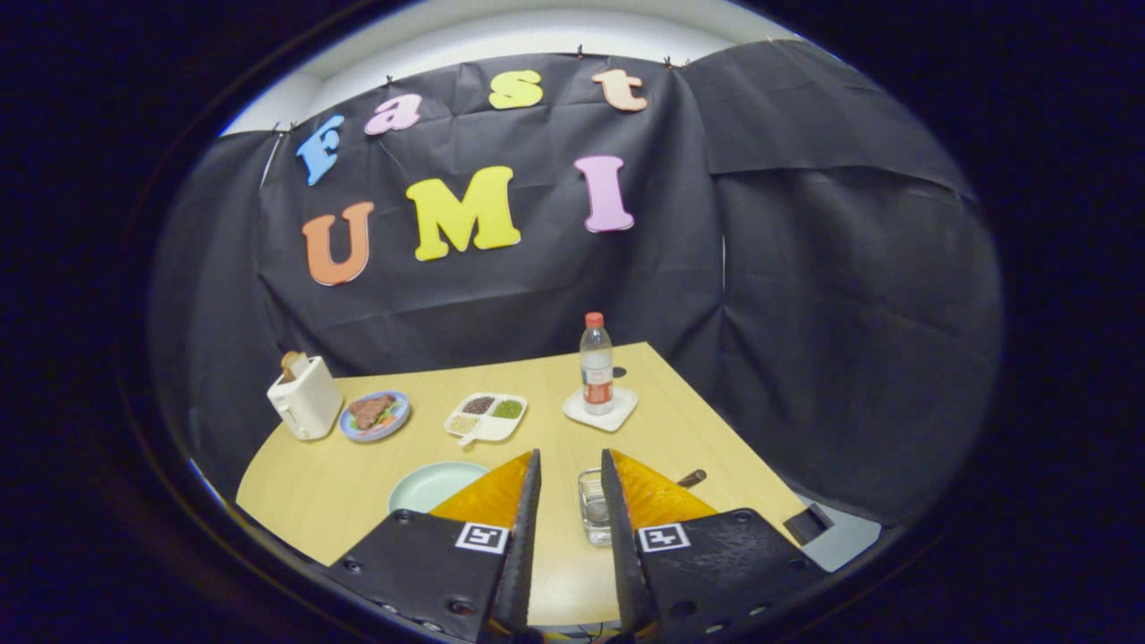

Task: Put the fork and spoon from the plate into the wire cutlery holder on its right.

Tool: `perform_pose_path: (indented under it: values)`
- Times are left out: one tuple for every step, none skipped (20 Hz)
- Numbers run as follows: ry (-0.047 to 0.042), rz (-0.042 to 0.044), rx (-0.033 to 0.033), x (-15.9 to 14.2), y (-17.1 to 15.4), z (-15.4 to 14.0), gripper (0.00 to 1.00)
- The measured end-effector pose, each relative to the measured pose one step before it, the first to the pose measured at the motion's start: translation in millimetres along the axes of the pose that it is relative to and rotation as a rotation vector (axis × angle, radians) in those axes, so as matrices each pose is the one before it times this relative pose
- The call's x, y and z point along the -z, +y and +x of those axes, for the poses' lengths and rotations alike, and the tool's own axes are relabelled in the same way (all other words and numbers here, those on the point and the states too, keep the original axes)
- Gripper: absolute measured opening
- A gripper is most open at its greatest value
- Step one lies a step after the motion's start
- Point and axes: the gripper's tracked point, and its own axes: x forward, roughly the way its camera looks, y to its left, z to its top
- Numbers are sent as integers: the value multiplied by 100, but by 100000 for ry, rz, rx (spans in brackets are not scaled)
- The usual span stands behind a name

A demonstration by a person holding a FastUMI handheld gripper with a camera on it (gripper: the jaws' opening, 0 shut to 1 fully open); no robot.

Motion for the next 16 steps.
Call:
perform_pose_path:
  values:
    - [-2504, 879, -2850, -353, 1055, -442, 42]
    - [-2105, 316, -1540, -159, 1006, -346, 47]
    - [-1253, -408, 401, 241, 269, -235, 48]
    - [-1540, -900, 67, -249, 636, -404, 50]
    - [-1677, -1034, 703, -47, 569, -198, 55]
    - [-2571, -1072, 277, -204, 715, -442, 60]
    - [-2434, -1474, -428, -409, 899, -535, 65]
    - [-2044, -1458, -682, -157, 893, -587, 70]
    - [-2092, -1192, -616, -164, 864, -698, 73]
    - [-1330, -993, -562, -158, 737, -654, 75]
    - [-1128, -654, -697, 19, 864, -492, 78]
    - [-960, -517, -177, -168, 675, -467, 80]
    - [-885, -598, -629, -59, 720, -302, 81]
    - [-754, -662, -962, -26, 808, -367, 82]
    - [-435, -935, -797, 113, 713, -274, 82]
    - [-832, -1134, -179, 30, 569, -204, 82]
